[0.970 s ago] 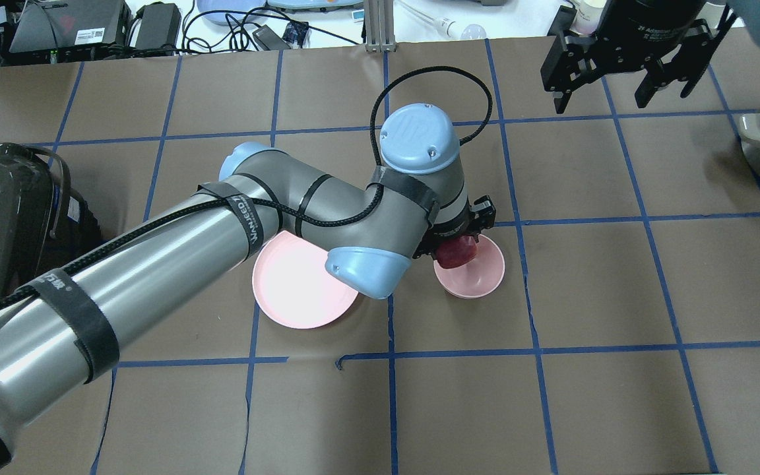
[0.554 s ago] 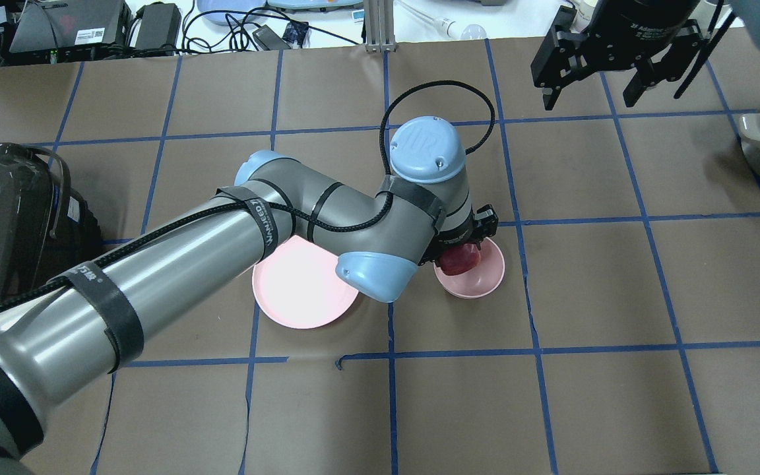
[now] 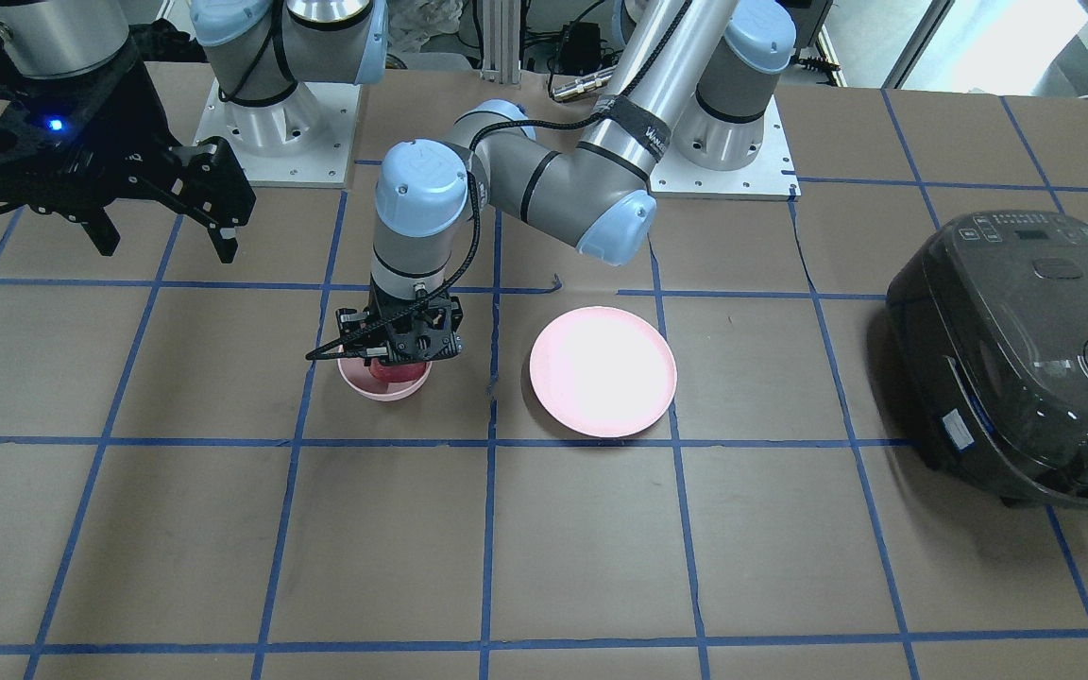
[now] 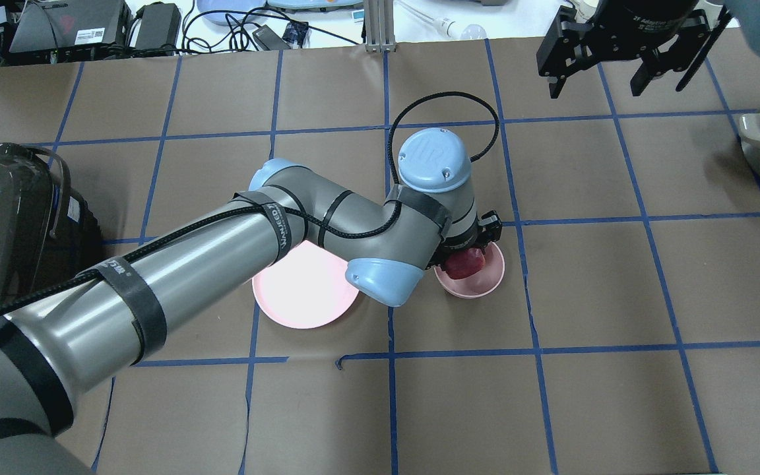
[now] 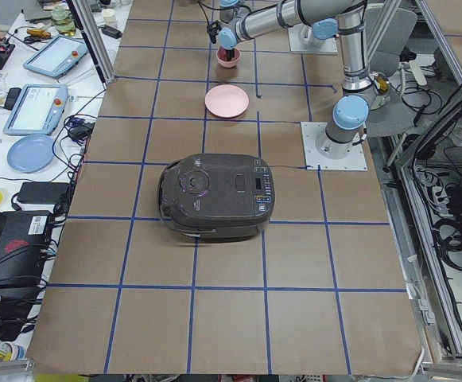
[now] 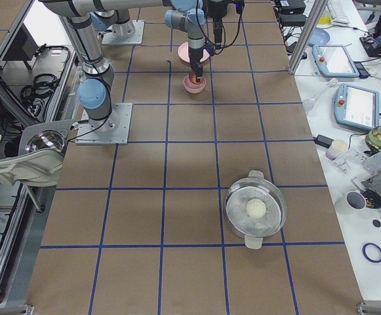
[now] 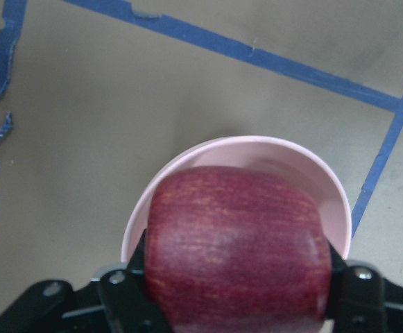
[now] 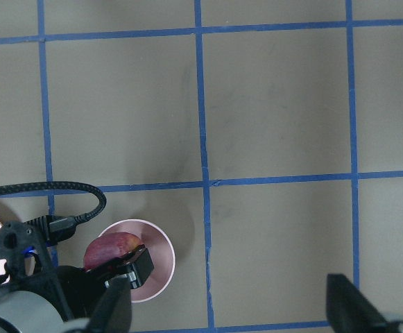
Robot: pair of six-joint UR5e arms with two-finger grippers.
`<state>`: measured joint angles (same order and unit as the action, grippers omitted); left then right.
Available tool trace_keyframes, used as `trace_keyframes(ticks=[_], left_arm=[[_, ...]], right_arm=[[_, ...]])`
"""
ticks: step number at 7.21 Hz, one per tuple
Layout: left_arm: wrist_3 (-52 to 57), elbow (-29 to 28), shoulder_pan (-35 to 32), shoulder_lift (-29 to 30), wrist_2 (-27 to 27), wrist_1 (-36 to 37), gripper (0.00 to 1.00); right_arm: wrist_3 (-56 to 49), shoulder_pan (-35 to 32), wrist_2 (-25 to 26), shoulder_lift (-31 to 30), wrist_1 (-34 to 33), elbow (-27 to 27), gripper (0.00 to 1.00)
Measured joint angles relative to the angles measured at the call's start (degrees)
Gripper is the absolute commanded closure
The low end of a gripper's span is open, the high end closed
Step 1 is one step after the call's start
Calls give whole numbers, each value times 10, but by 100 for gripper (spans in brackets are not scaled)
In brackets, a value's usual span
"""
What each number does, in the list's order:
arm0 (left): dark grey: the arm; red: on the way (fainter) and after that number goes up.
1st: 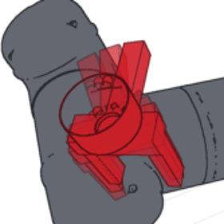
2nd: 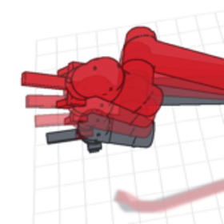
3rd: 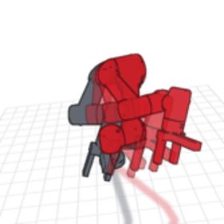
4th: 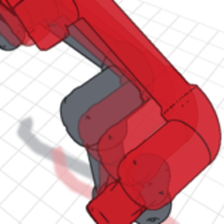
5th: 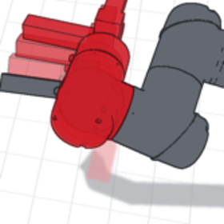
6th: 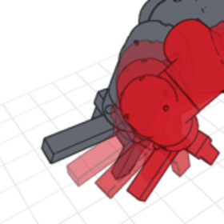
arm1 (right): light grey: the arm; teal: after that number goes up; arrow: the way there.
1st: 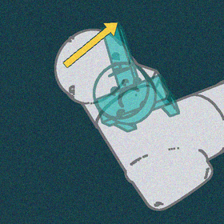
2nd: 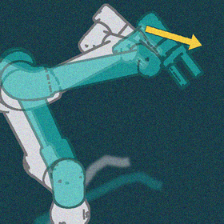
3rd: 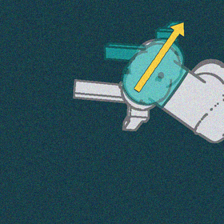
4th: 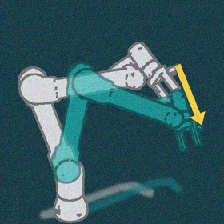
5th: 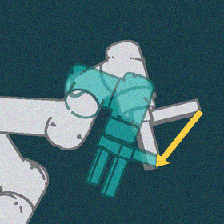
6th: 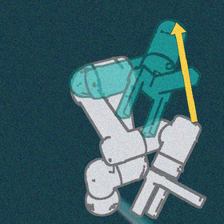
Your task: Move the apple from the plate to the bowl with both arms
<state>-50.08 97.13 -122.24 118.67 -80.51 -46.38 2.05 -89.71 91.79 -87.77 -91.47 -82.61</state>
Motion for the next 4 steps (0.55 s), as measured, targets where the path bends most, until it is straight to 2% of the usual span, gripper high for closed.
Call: trace_keyframes(ticks=[4], left_arm=[[-1, -12, -2, -6, 0, 21, 0]], right_arm=[[-1, 0, 5, 0, 2, 0, 0]])
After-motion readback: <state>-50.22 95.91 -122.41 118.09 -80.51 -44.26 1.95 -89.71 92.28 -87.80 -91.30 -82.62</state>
